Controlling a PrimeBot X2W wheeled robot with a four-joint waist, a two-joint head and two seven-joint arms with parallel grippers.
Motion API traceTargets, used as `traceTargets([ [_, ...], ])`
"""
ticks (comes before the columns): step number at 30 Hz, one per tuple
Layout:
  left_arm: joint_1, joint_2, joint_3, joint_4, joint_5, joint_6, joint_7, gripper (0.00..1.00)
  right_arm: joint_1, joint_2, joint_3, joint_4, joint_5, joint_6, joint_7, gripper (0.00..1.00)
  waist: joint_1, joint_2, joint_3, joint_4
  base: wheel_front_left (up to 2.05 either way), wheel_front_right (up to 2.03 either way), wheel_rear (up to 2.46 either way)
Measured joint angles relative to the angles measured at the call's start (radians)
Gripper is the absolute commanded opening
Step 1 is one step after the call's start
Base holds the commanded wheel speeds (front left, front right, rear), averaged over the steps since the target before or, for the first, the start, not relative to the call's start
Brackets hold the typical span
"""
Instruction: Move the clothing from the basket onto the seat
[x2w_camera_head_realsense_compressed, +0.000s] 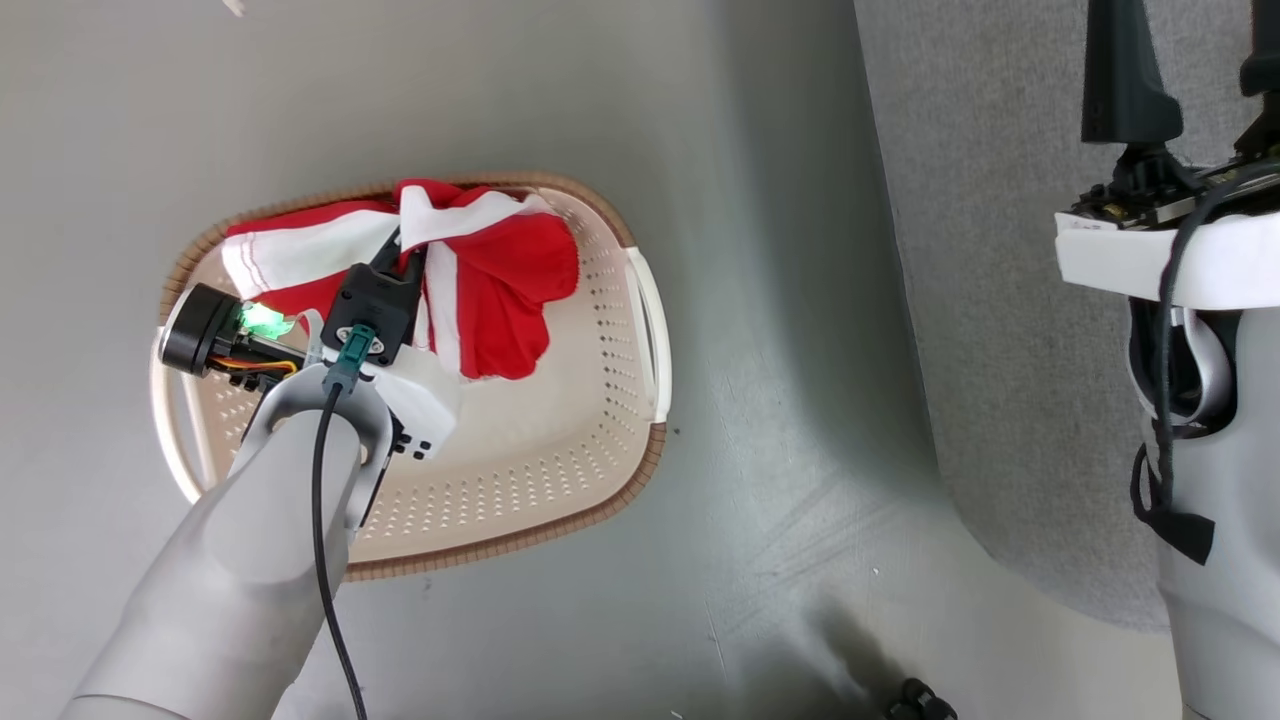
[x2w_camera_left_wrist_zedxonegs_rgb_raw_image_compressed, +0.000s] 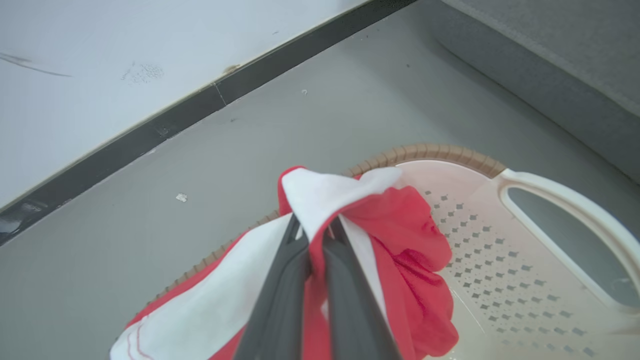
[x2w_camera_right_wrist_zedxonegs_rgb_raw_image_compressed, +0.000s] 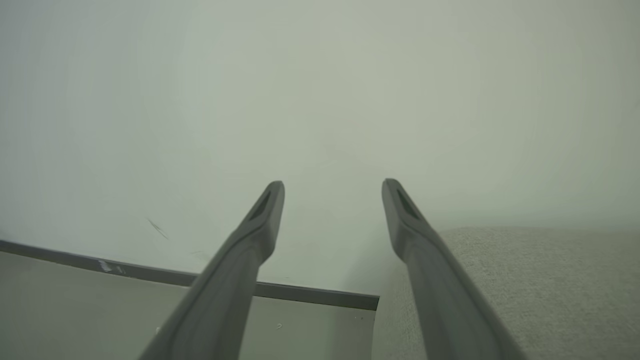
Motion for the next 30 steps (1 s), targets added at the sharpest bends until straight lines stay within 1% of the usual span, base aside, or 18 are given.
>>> traceTargets([
  [8,0.028,0.007,0.004,-0.103,-0.002,0.0,0.0,0.0,0.046,-0.002,0.024,0.054,-0.026,0.0,0.0,1.0,0.0,0.0,-0.082,0.041,0.0,0.0,0.0],
  [12,0.054,0.028,0.012,-0.143,-0.011,0.0,-0.001,0.0,0.074,-0.002,0.041,0.082,-0.039,0.0,0.0,1.0,0.0,0.0,-0.127,0.061,0.0,0.0,0.0],
  [15,0.06,0.034,0.019,-0.177,-0.026,-0.002,-0.001,0.0,0.094,-0.003,0.052,0.099,-0.046,0.0,0.0,1.0,0.0,0.0,-0.161,0.075,0.0,0.0,0.0],
  [27,0.072,0.032,0.029,-0.297,-0.064,-0.037,0.001,0.0,0.172,-0.003,0.059,0.153,-0.058,0.0,0.0,1.0,0.0,0.0,-0.299,0.116,0.0,0.0,0.0],
  [30,0.08,0.038,0.024,-0.317,-0.067,-0.045,0.018,0.0,0.193,-0.004,0.059,0.163,-0.061,0.0,0.0,1.0,0.0,0.0,-0.333,0.123,0.0,0.0,0.0],
])
